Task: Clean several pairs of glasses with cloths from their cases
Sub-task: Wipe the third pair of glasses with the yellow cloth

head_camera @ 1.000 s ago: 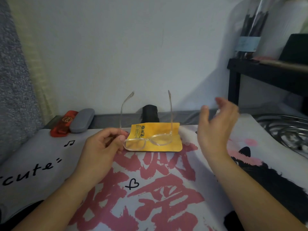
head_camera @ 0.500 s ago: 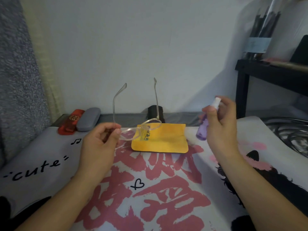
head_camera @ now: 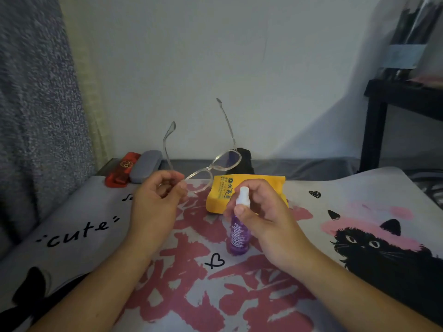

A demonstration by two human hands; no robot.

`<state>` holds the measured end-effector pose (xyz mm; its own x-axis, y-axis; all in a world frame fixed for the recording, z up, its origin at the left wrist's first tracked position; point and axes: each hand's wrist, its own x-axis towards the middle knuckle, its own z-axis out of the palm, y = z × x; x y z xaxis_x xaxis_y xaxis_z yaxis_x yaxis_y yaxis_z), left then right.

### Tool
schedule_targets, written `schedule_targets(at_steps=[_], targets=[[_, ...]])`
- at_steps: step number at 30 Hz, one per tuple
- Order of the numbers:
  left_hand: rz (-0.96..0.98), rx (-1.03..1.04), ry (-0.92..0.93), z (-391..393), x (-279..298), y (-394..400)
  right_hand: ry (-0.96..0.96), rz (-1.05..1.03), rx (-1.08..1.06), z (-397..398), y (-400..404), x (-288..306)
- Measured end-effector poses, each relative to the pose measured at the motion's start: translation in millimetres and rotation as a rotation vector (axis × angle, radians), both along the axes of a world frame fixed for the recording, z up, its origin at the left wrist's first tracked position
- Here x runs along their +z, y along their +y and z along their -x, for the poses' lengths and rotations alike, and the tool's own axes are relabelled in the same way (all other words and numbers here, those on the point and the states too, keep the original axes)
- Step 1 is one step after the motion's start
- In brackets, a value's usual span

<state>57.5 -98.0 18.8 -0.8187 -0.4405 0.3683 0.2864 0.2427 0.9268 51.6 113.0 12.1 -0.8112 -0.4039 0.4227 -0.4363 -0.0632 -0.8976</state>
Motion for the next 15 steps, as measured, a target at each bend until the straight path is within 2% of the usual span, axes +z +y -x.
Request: schedule_targets(at_steps=[5,11,15], targets=[[0.054,-0.001,0.024,-1.2,-1.2,0.9,-0.002,-0.042,0.001,-1.6,1.3,-3.2],[0.096,-0.003,0.075,-0.9,-3.3,-0.1,-0.16,-0.188,0.057,-1.8,-2.2,-6.3],[0.35,0.045,0.233,-2.7,-3.3,0.1,-0.312,-0.052,0.03,-4.5,-7.7,-0.6]])
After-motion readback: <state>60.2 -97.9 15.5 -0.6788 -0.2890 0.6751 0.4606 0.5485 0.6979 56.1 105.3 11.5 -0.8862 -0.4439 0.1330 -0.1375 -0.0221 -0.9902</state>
